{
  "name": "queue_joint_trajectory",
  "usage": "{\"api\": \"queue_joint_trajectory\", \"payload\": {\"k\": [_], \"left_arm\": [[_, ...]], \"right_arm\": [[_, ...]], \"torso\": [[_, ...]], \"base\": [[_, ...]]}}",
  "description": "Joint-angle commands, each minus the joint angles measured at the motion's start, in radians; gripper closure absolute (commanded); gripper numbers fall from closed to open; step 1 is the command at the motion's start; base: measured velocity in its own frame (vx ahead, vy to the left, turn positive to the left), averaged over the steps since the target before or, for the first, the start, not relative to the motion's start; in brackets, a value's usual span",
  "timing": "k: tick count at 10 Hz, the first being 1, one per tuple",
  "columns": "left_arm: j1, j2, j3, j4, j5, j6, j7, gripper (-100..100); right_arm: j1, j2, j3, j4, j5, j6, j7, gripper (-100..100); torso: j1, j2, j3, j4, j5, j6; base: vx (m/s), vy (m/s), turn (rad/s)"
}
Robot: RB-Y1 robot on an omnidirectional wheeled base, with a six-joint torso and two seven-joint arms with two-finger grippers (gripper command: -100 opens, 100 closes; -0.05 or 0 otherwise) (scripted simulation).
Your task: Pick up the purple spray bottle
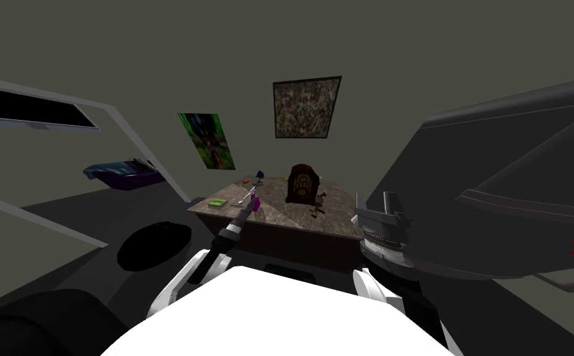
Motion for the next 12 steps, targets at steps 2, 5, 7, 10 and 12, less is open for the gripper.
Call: {"api": "queue_joint_trajectory", "payload": {"k": [2, 5, 7, 10, 12], "left_arm": [[0.011, 0.045, 0.004, 0.007, -0.012, 0.046, -0.007, -100], [0.030, 0.127, 0.016, 0.049, -0.037, 0.102, -0.020, -100], [0.038, 0.180, 0.026, 0.078, -0.056, 0.139, -0.030, -100], [0.041, 0.254, 0.041, 0.121, -0.088, 0.191, -0.045, -100], [0.037, 0.299, 0.052, 0.148, -0.110, 0.223, -0.055, -100]], "right_arm": [[0.000, 0.000, 0.000, 0.000, 0.000, 0.000, 0.000, 0], [0.000, 0.000, 0.000, 0.000, 0.000, 0.000, 0.000, 0], [0.000, 0.000, 0.000, 0.000, 0.000, 0.000, 0.000, 0], [0.000, 0.000, 0.000, 0.000, 0.000, 0.000, 0.000, 0], [0.000, 0.000, 0.000, 0.000, 0.000, 0.000, 0.000, 0]], "torso": [[0.000, 0.000, 0.000, 0.000, 0.000, 0.000], [-0.001, 0.000, 0.000, 0.000, 0.000, 0.000], [-0.001, 0.000, 0.000, 0.000, 0.000, 0.000], [-0.001, -0.001, 0.000, 0.000, 0.000, 0.000], [-0.001, -0.001, -0.001, 0.000, 0.000, 0.000]], "base": [[-0.001, 0.000, -0.016], [0.001, -0.004, -0.038], [0.004, -0.006, -0.047], [0.006, -0.012, -0.055], [0.011, -0.015, -0.065]]}}
